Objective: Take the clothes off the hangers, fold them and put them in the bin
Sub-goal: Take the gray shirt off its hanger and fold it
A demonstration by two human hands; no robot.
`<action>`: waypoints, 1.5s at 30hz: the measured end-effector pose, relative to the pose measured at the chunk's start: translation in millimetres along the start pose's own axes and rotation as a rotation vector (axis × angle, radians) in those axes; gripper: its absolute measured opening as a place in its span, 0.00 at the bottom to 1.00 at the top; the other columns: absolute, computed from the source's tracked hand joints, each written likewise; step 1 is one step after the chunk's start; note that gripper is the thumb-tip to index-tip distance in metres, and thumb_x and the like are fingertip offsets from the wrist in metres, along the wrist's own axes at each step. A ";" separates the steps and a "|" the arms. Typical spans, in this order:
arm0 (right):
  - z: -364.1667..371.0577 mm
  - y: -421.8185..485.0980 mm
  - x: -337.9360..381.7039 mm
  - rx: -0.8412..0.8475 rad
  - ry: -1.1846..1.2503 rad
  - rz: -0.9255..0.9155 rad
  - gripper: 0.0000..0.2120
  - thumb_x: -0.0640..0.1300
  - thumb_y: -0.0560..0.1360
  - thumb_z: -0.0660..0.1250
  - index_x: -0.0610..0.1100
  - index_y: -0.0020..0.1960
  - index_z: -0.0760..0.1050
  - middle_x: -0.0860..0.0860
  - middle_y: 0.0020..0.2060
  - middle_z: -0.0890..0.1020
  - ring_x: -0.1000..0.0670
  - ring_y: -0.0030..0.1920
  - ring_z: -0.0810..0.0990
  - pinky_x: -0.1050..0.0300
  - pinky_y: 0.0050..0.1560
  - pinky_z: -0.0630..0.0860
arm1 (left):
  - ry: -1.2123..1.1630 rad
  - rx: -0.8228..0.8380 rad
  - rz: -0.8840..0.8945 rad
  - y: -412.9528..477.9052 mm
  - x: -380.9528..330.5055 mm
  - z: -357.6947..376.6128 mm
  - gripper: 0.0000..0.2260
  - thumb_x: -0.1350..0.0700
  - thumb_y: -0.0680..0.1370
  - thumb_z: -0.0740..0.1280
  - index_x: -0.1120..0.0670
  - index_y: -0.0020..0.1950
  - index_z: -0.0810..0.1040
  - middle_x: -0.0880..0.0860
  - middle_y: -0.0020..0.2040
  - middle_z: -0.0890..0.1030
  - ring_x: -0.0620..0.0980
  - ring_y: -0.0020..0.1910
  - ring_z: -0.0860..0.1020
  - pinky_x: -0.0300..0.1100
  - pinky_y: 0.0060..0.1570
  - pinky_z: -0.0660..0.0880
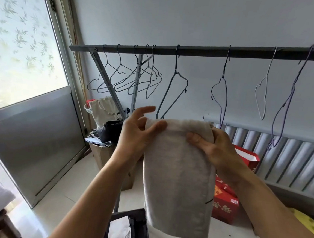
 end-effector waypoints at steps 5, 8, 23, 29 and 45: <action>4.1 6.7 -3.0 -0.091 0.170 0.088 0.07 0.43 0.72 0.71 0.41 0.49 0.82 0.43 0.44 0.86 0.44 0.46 0.85 0.48 0.47 0.83 | -0.253 0.188 -0.232 -18.2 41.3 9.4 0.41 0.43 0.58 0.82 0.55 0.66 0.72 0.59 0.58 0.82 0.56 0.56 0.82 0.47 0.51 0.80; 3.4 9.7 -3.8 -0.117 0.229 0.158 0.09 0.42 0.74 0.71 0.38 0.50 0.81 0.42 0.45 0.86 0.44 0.46 0.85 0.51 0.43 0.83 | -0.377 0.248 -0.279 -28.7 50.2 13.7 0.31 0.50 0.60 0.83 0.61 0.58 0.79 0.61 0.52 0.84 0.57 0.49 0.84 0.45 0.46 0.80; -0.6 9.7 -26.3 -0.147 0.299 0.401 0.09 0.39 0.73 0.71 0.36 0.52 0.81 0.41 0.46 0.86 0.43 0.47 0.86 0.48 0.49 0.81 | -0.058 -0.063 -0.182 -12.2 57.8 10.4 0.19 0.56 0.77 0.71 0.51 0.66 0.69 0.53 0.46 0.84 0.47 0.44 0.82 0.41 0.46 0.79; 11.0 11.3 -32.4 -0.289 0.270 0.269 0.06 0.42 0.75 0.70 0.44 0.51 0.81 0.48 0.46 0.86 0.46 0.50 0.85 0.45 0.57 0.79 | -0.045 -0.064 -0.241 -30.5 62.3 16.4 0.09 0.54 0.78 0.69 0.59 0.49 0.80 0.56 0.38 0.80 0.47 0.33 0.79 0.39 0.32 0.77; 82.4 -5.6 -68.8 -0.101 0.683 0.622 0.20 0.56 0.80 0.59 0.40 0.58 0.78 0.42 0.51 0.85 0.44 0.50 0.85 0.48 0.49 0.79 | -0.978 -0.260 -0.673 -52.9 71.1 9.7 0.30 0.53 0.67 0.77 0.65 0.65 0.76 0.63 0.57 0.82 0.59 0.56 0.82 0.56 0.60 0.77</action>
Point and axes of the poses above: each hand's wrist, its own y-axis towards the middle knuckle, its own z-axis out of the palm, x = y × z, the point moved 1 cm from there along y, towards the middle knuckle
